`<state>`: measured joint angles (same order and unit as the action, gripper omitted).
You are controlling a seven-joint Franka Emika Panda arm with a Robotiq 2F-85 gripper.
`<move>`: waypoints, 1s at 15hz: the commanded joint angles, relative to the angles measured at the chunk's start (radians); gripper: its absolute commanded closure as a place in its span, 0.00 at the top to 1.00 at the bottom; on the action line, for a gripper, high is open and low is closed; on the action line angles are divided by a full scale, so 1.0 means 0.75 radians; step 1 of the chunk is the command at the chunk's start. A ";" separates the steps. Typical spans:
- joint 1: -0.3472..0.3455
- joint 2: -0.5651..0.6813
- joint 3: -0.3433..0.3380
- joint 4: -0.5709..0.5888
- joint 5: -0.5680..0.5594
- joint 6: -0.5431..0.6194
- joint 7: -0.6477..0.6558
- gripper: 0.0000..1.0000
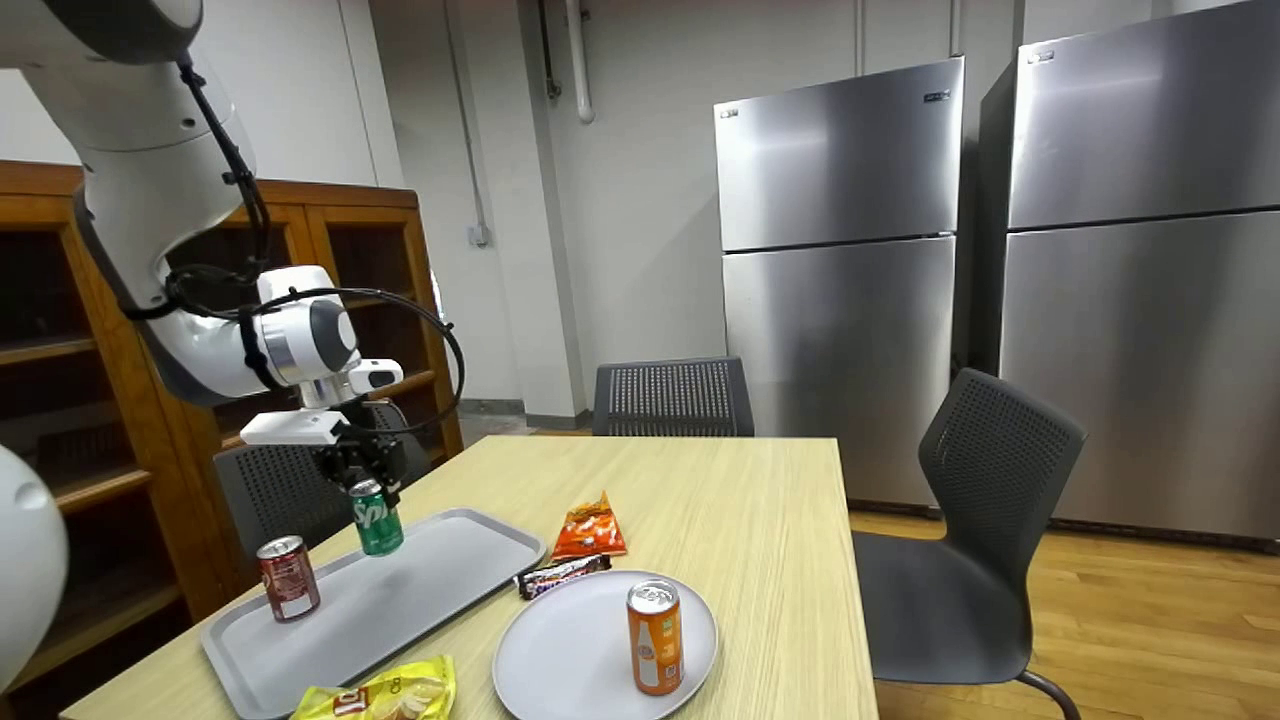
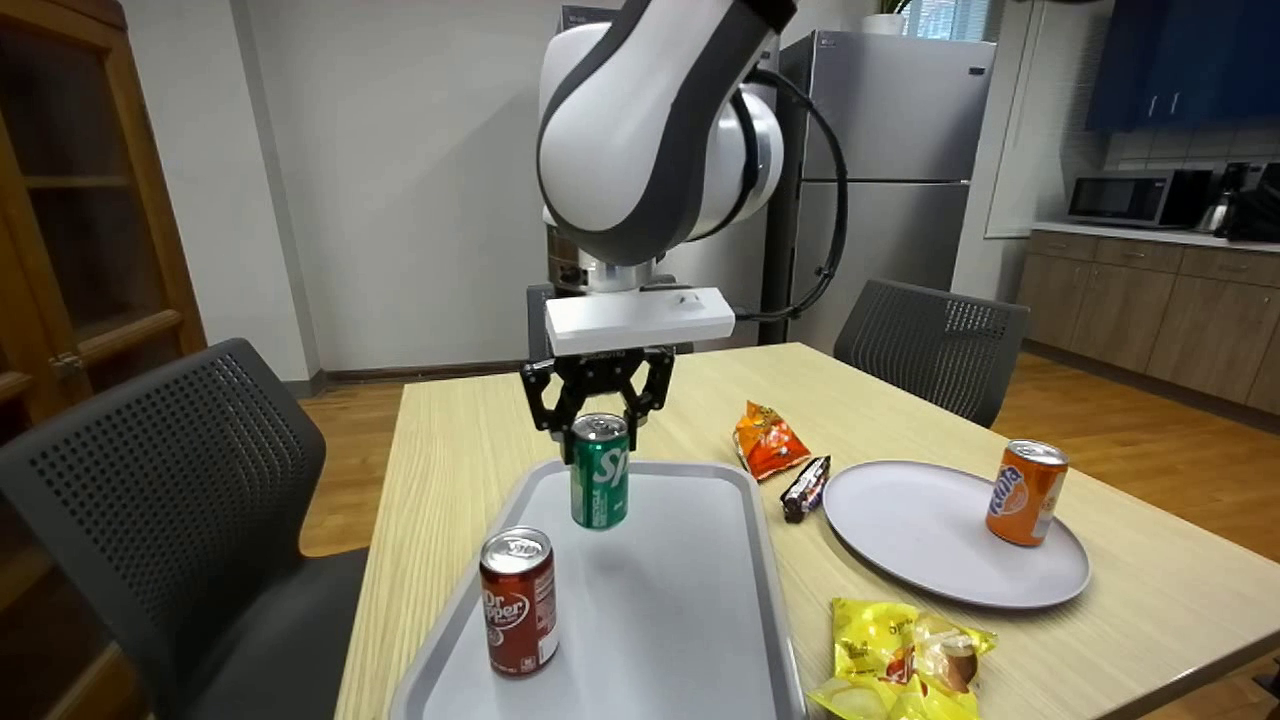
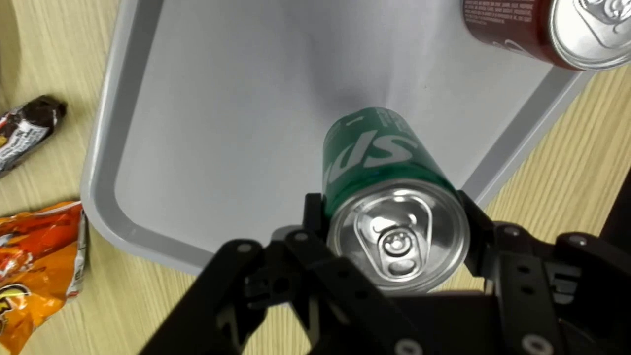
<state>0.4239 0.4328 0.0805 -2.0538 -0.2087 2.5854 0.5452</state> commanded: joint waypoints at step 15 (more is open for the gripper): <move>0.062 0.216 -0.004 0.273 0.032 -0.141 -0.038 0.47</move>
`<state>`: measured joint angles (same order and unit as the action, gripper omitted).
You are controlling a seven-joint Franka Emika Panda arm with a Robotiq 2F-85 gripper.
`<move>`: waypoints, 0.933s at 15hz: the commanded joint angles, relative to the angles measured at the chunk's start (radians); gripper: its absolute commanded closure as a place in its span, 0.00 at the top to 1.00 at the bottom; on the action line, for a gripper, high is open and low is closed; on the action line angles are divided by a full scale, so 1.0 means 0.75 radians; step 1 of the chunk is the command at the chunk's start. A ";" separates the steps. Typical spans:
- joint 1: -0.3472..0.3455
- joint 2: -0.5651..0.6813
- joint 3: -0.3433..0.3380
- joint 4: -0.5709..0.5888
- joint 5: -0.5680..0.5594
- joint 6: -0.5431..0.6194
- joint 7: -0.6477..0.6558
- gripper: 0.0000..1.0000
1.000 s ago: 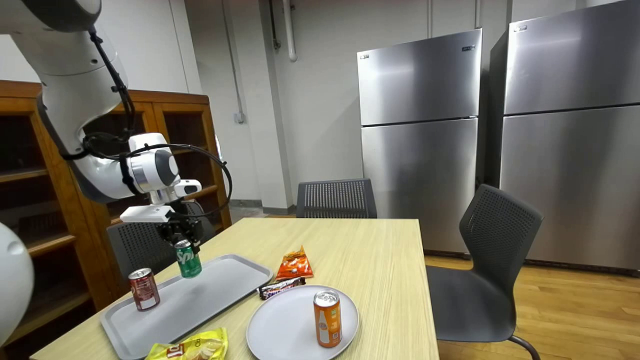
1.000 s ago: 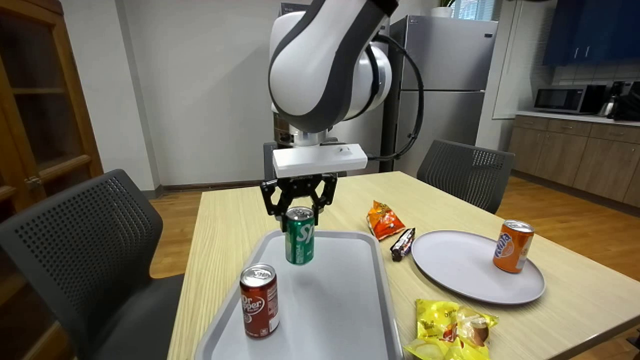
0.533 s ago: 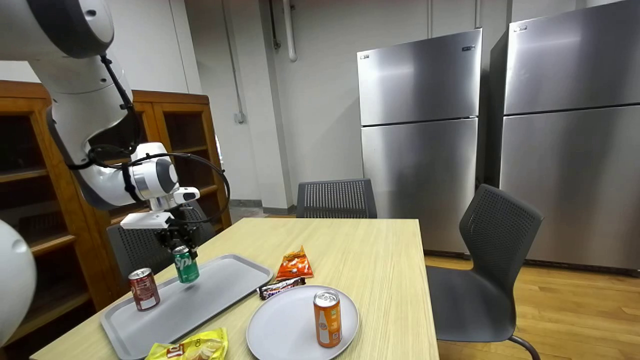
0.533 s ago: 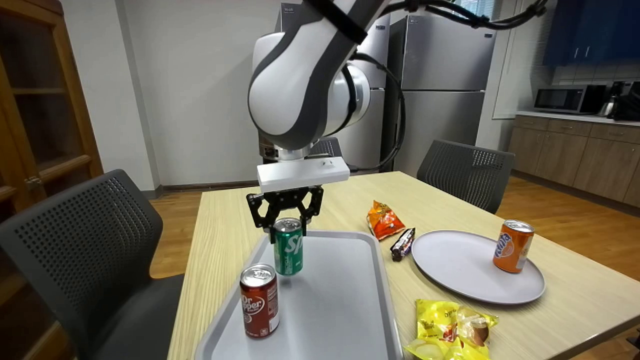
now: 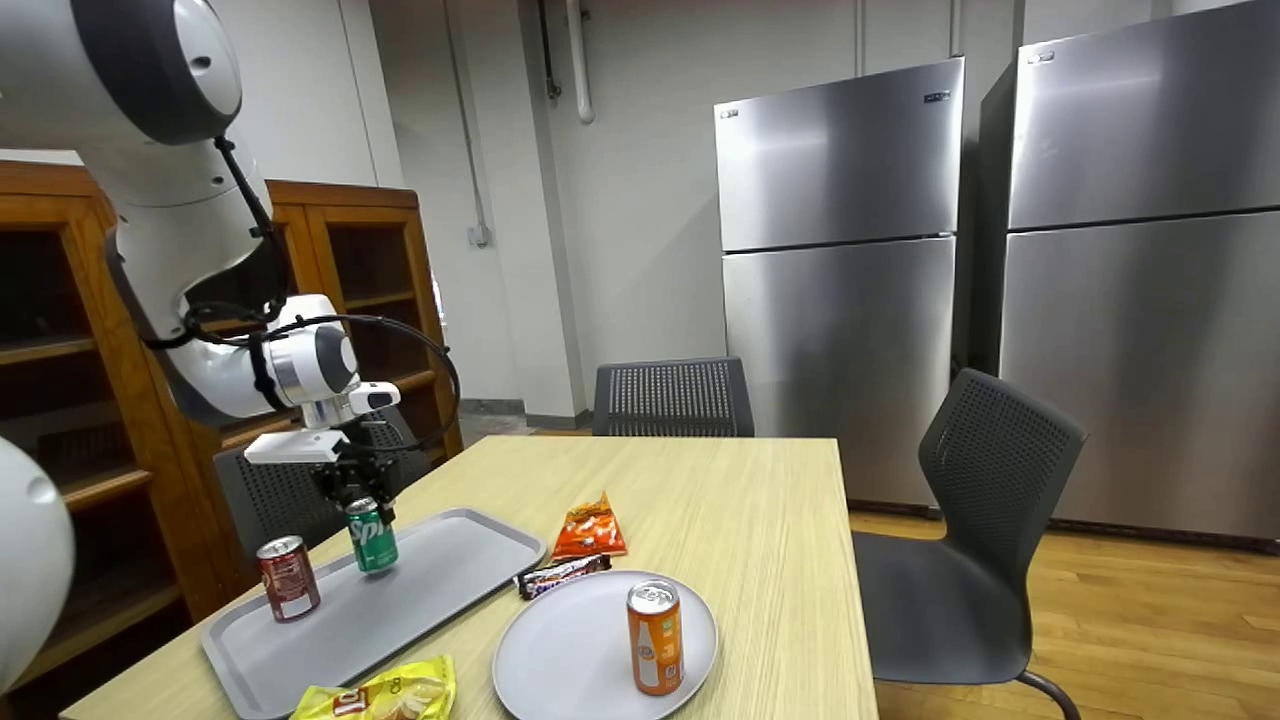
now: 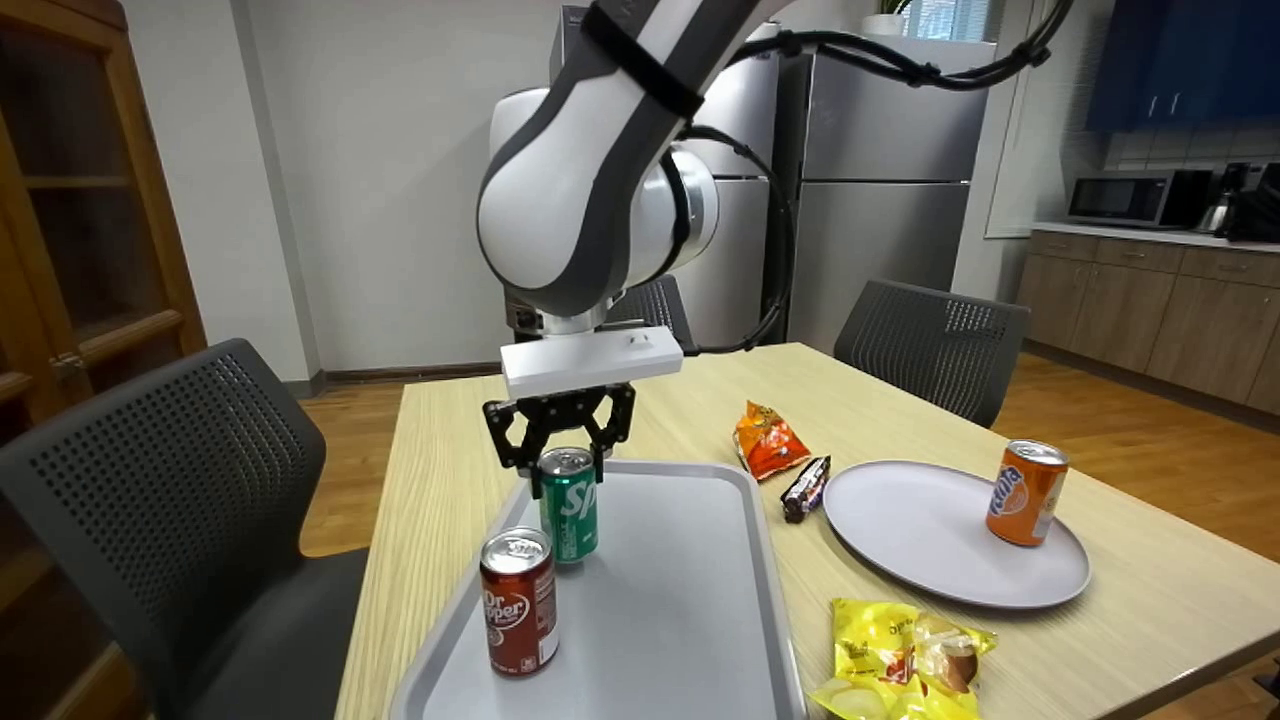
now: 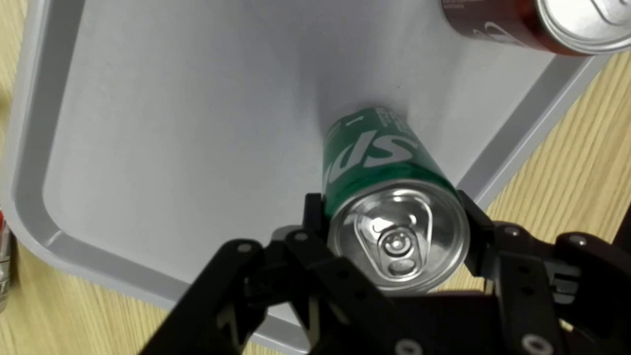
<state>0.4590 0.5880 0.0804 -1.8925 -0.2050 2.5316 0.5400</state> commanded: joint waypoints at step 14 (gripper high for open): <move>-0.053 -0.201 -0.057 -0.083 0.015 0.011 -0.029 1.00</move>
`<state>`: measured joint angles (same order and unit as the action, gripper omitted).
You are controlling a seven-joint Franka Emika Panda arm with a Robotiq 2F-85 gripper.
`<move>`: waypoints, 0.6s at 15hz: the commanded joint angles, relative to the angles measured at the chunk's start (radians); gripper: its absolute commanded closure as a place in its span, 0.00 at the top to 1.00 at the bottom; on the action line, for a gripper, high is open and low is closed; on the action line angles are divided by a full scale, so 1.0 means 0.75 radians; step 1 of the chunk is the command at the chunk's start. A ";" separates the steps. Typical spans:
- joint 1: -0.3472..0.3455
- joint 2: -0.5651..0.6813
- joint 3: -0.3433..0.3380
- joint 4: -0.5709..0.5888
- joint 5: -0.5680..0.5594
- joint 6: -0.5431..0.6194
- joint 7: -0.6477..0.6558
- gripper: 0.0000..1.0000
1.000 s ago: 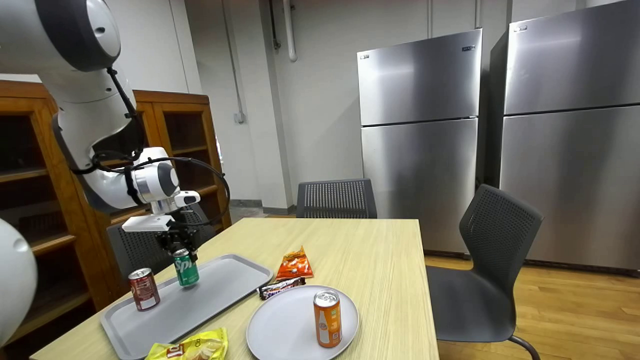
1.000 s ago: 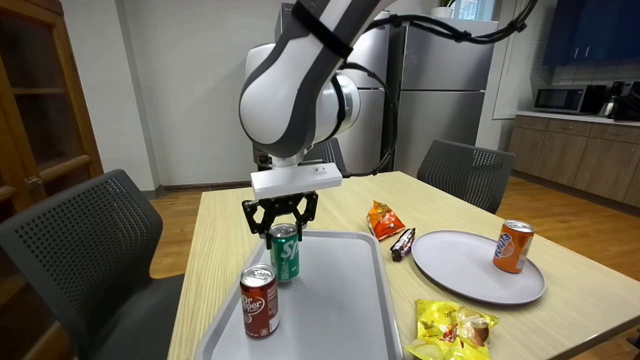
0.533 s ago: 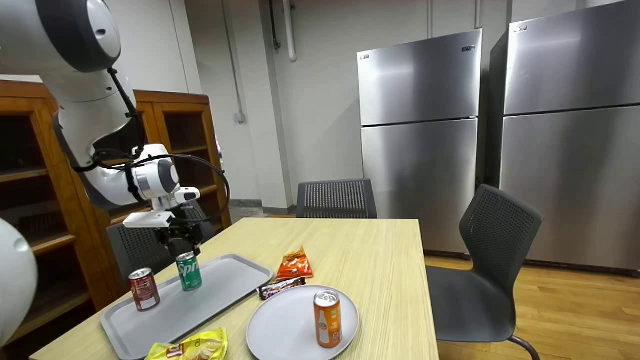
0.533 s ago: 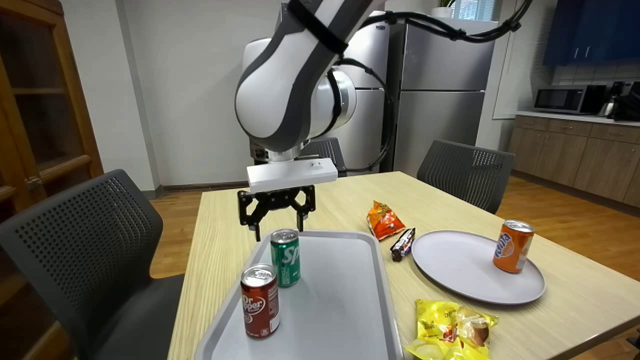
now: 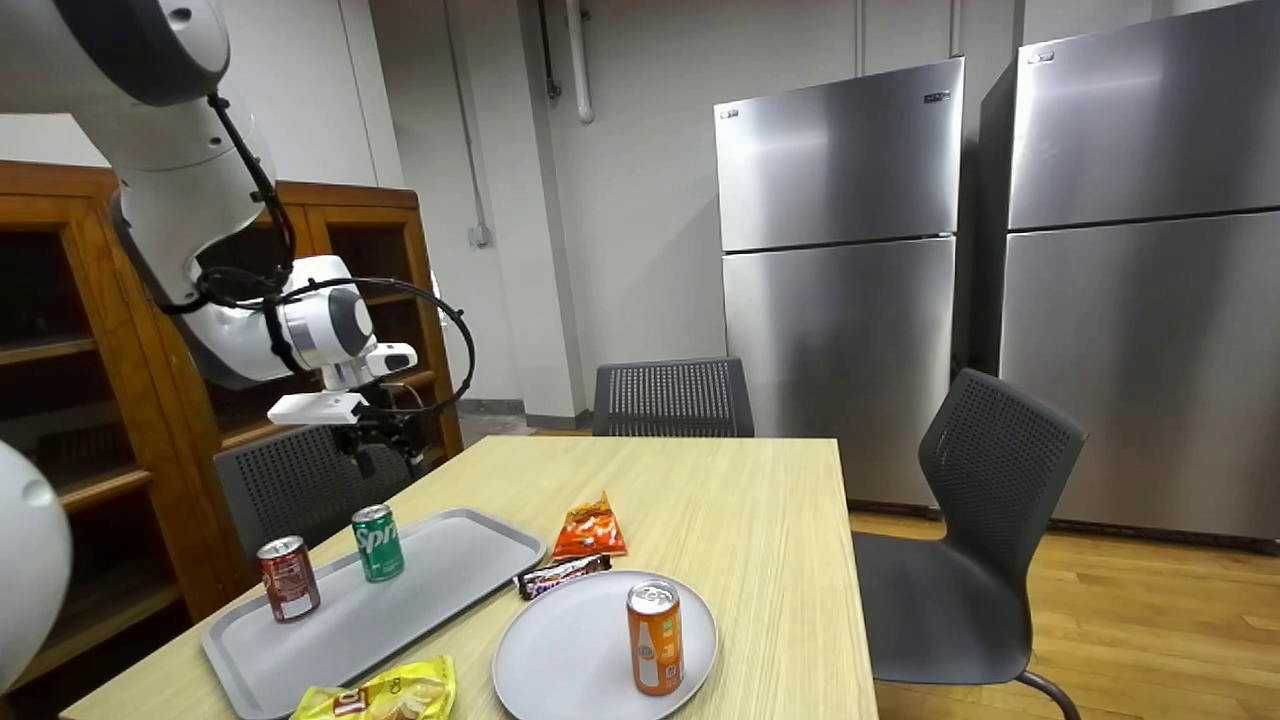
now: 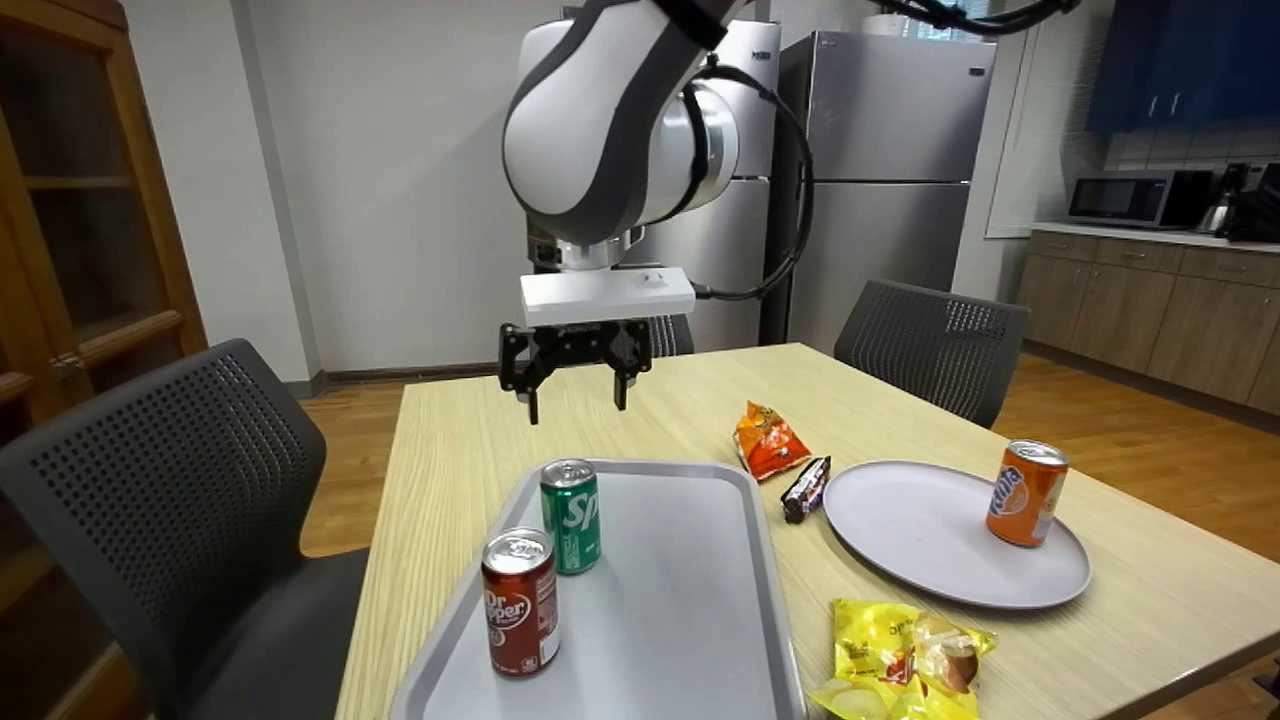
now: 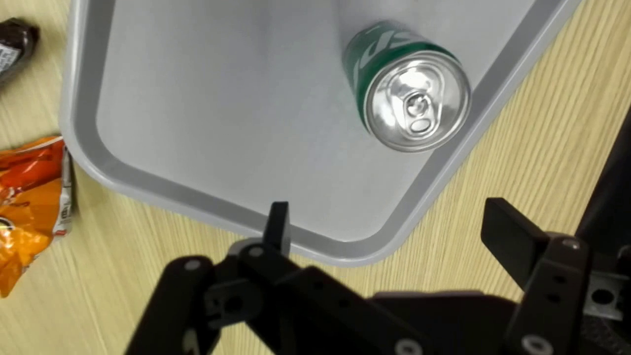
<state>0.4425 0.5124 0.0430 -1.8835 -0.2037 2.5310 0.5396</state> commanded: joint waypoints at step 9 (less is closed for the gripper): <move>-0.177 -0.340 -0.047 -0.368 0.006 0.059 -0.066 1.00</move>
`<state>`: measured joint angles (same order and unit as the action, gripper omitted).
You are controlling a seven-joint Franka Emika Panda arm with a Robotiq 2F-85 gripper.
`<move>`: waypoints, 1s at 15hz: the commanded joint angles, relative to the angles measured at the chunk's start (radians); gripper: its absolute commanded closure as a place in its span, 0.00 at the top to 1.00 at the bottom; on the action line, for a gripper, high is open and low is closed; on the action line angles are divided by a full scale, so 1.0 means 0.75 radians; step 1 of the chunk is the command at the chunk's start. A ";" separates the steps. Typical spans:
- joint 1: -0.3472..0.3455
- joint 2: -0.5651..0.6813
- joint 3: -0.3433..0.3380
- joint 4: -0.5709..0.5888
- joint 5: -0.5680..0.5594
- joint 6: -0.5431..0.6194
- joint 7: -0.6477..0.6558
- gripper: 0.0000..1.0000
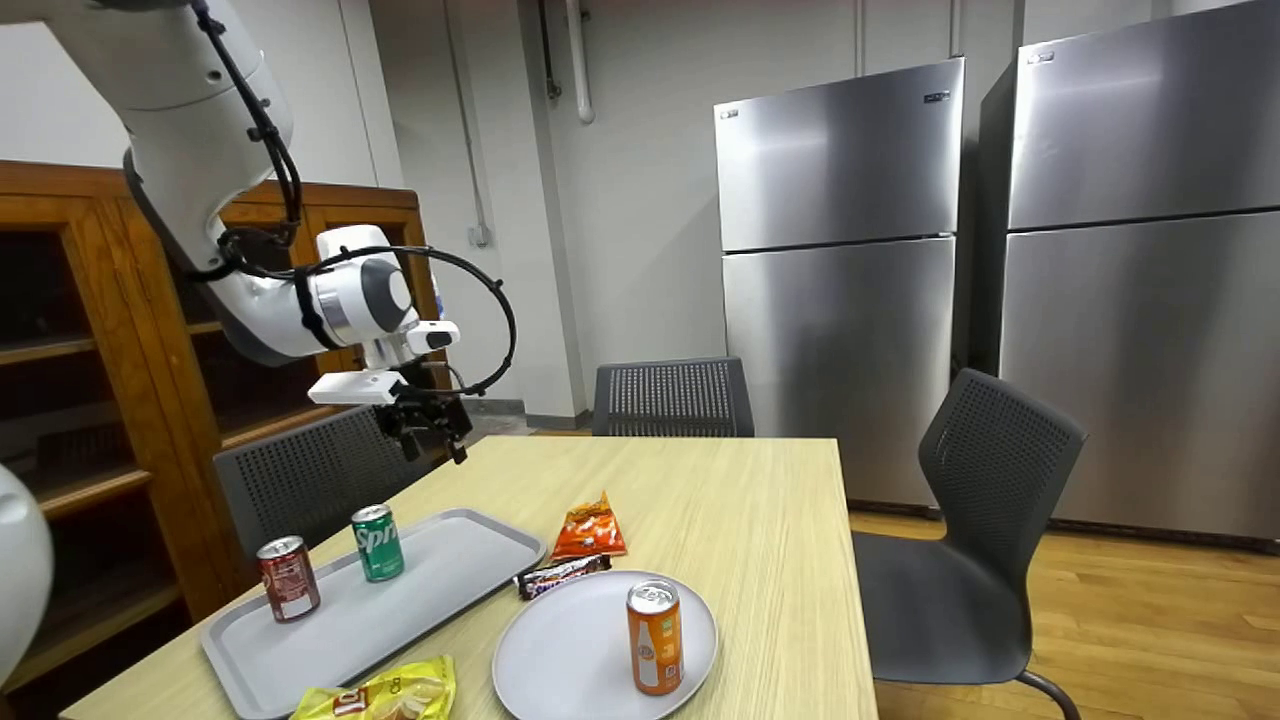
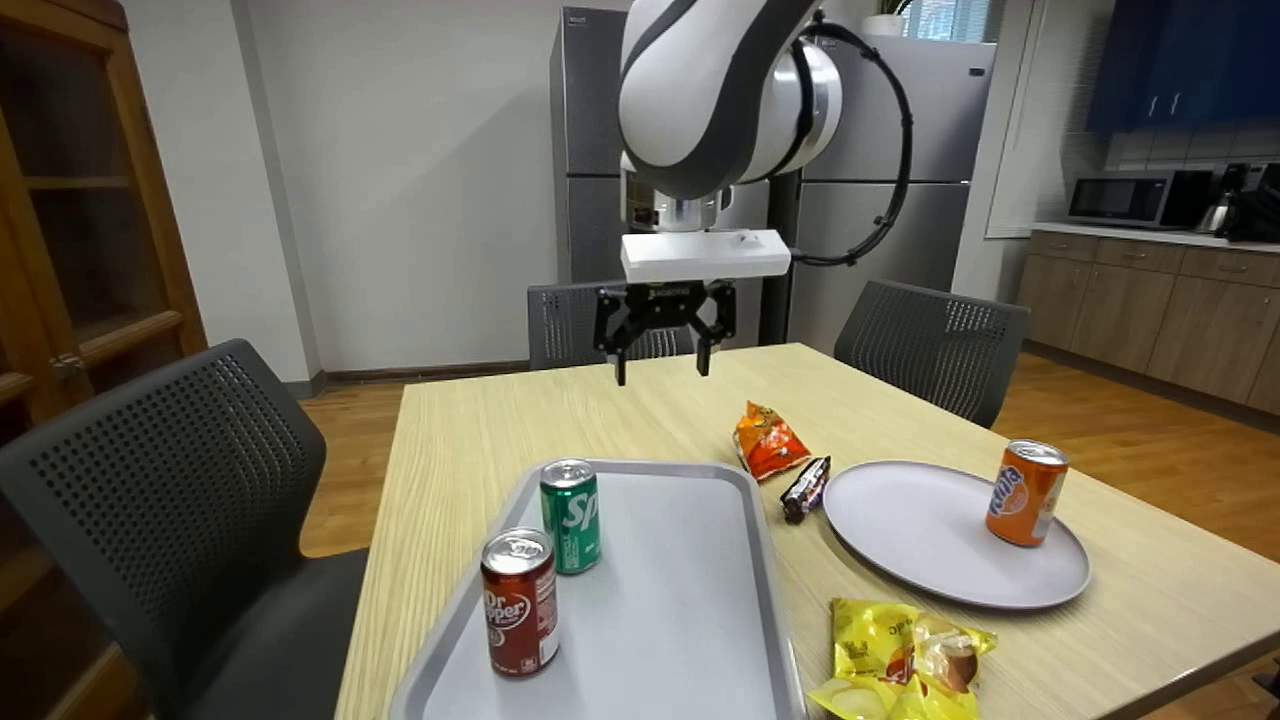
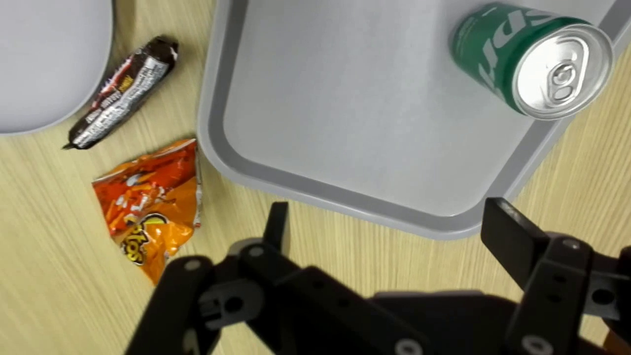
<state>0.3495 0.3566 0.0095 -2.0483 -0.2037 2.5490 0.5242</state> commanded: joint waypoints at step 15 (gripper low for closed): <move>-0.369 -0.500 -0.090 -0.560 -0.026 0.082 -0.099 1.00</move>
<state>0.1200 0.0641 -0.0557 -2.3874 -0.2065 2.5908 0.4708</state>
